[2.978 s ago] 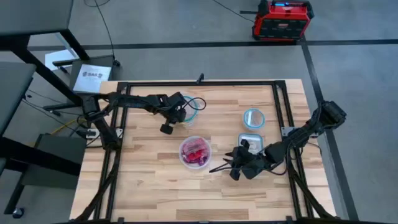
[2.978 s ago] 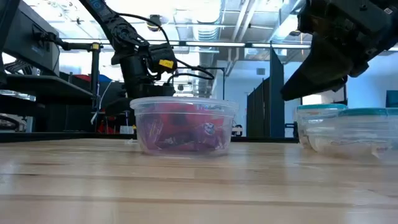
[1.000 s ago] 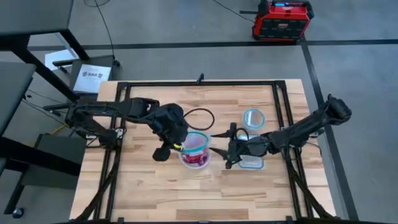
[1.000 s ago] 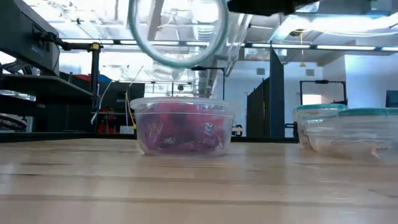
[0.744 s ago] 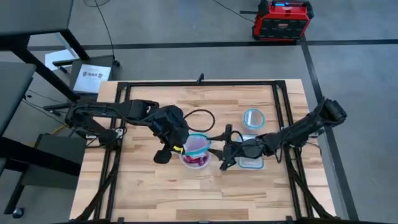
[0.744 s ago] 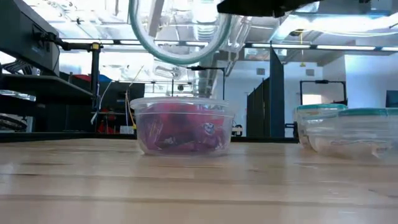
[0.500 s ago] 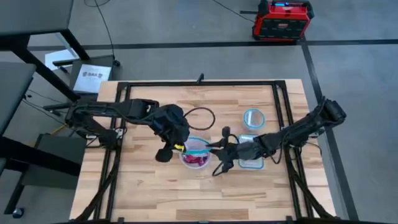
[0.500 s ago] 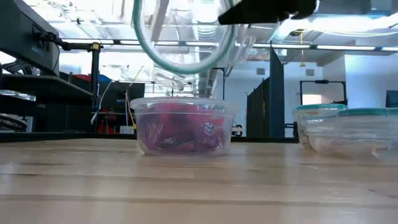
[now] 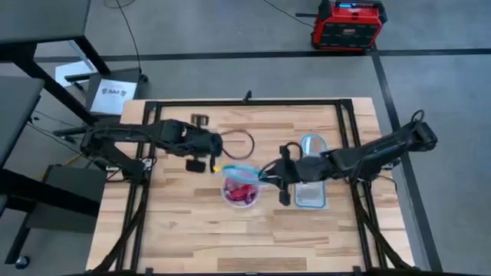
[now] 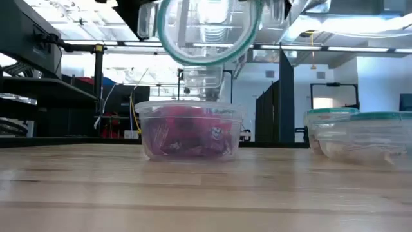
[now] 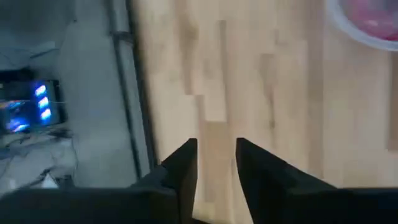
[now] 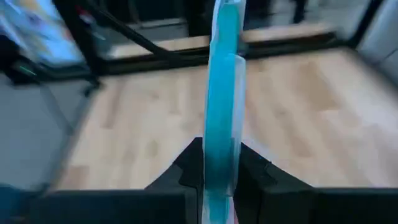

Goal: Sort candy
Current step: Close the big circular transparent bin

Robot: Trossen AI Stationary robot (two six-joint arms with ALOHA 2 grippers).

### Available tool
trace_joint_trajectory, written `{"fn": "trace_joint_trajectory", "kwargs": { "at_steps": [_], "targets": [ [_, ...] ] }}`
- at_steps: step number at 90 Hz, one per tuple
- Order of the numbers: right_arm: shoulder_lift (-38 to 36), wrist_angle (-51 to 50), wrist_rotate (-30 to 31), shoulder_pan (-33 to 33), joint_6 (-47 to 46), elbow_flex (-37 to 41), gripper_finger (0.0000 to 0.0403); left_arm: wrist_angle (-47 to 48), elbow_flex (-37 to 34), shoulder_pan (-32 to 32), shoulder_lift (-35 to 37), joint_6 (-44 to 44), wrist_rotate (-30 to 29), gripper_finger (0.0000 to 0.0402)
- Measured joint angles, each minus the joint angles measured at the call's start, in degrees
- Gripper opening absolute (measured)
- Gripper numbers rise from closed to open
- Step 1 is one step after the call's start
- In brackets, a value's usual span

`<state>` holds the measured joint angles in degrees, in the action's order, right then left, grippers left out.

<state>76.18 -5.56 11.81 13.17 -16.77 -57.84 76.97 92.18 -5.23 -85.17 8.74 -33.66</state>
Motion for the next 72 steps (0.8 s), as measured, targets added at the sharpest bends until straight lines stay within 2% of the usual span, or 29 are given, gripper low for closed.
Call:
{"fn": "trace_joint_trajectory", "kwargs": {
  "at_steps": [6,19,29,36,43,56,72],
  "targets": [
    [0.2,0.5,-5.6,-2.8,-5.6,0.1,0.0034,3.0,-0.2,-0.5,1.5,-3.7,0.6,0.01],
    [2.7,4.8,-20.4,-8.6,-18.6,0.4,0.0034,3.0,-2.5,-1.2,6.9,-9.8,0.0,0.0099],
    [6.7,18.9,-33.8,-12.6,-29.0,3.2,0.0034,-0.3,-5.2,-2.5,12.0,-12.1,0.6,0.0099],
    [9.5,30.9,-40.3,-14.6,-36.9,5.2,0.0034,-3.2,-8.1,-3.4,15.7,-12.7,0.4,0.0099],
    [12.4,36.0,-42.9,-16.0,-42.4,8.0,0.0034,-6.7,-11.0,-4.3,18.8,-13.4,0.2,0.0098],
    [17.4,47.1,-43.8,-17.4,-47.9,14.2,0.0034,-11.6,-17.1,-6.1,23.1,-14.3,1.8,0.0098],
    [23.8,59.7,-43.3,-19.5,-53.3,19.4,0.0034,-15.3,-22.5,-7.2,24.3,-13.4,2.2,0.0098]
  ]
}}
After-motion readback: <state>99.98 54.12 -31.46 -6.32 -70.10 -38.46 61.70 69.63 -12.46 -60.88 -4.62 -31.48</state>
